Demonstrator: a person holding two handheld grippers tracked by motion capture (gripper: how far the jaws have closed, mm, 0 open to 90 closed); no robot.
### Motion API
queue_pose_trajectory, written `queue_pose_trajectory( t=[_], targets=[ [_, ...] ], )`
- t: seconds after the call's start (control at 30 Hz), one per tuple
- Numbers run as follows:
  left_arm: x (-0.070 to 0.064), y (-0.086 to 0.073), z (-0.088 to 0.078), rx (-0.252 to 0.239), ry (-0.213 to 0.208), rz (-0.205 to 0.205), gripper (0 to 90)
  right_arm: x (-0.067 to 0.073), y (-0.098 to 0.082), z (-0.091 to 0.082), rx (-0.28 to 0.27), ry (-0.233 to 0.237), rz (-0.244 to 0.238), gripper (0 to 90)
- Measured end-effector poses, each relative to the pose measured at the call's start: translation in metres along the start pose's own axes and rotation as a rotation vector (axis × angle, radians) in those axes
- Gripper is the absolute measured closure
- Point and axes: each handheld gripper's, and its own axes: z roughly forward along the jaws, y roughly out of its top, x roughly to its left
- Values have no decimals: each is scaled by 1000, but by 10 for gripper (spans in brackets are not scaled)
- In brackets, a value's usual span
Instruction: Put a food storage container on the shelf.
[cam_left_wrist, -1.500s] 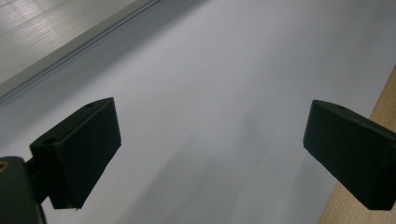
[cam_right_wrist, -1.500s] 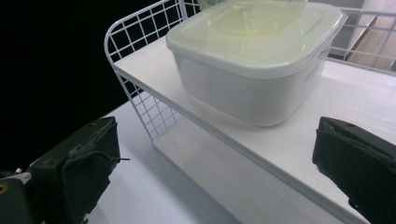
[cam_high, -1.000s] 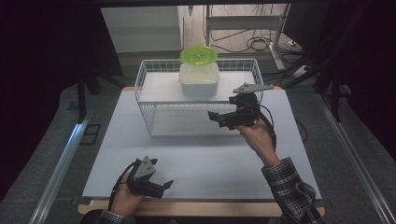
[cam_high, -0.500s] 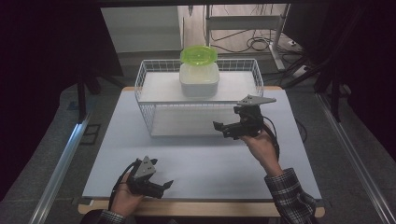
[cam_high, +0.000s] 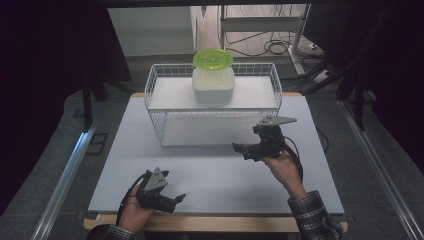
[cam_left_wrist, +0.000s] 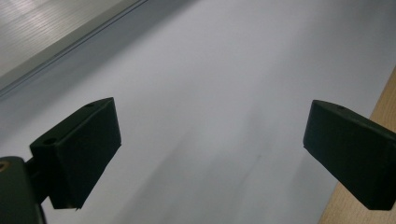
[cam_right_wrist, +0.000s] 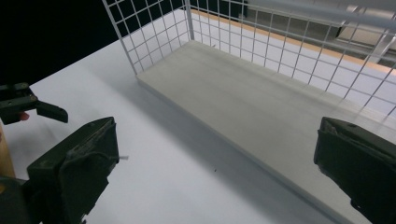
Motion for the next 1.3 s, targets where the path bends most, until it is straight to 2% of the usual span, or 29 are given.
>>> queue_pose_trajectory(
  t=[0.43, 0.6, 0.77, 0.97, 1.3],
  targets=[
    [0, 0, 0, 2, -2, -4, 36, 1, -31, -2, 30, -83, -39, 0],
    [0, -1, 0, 5, -1, -4, 36, 1, -44, -4, 43, -101, -41, 0],
    [1, -1, 0, 6, -4, -14, 35, 1, -57, -5, 46, -78, -14, 0],
    [1, -1, 1, 13, -6, -15, 35, 3, -72, -4, 88, -57, -7, 0],
    [1, -2, 2, 19, -6, -16, 35, 10, -101, -2, 162, -73, -51, 0]
  ],
)
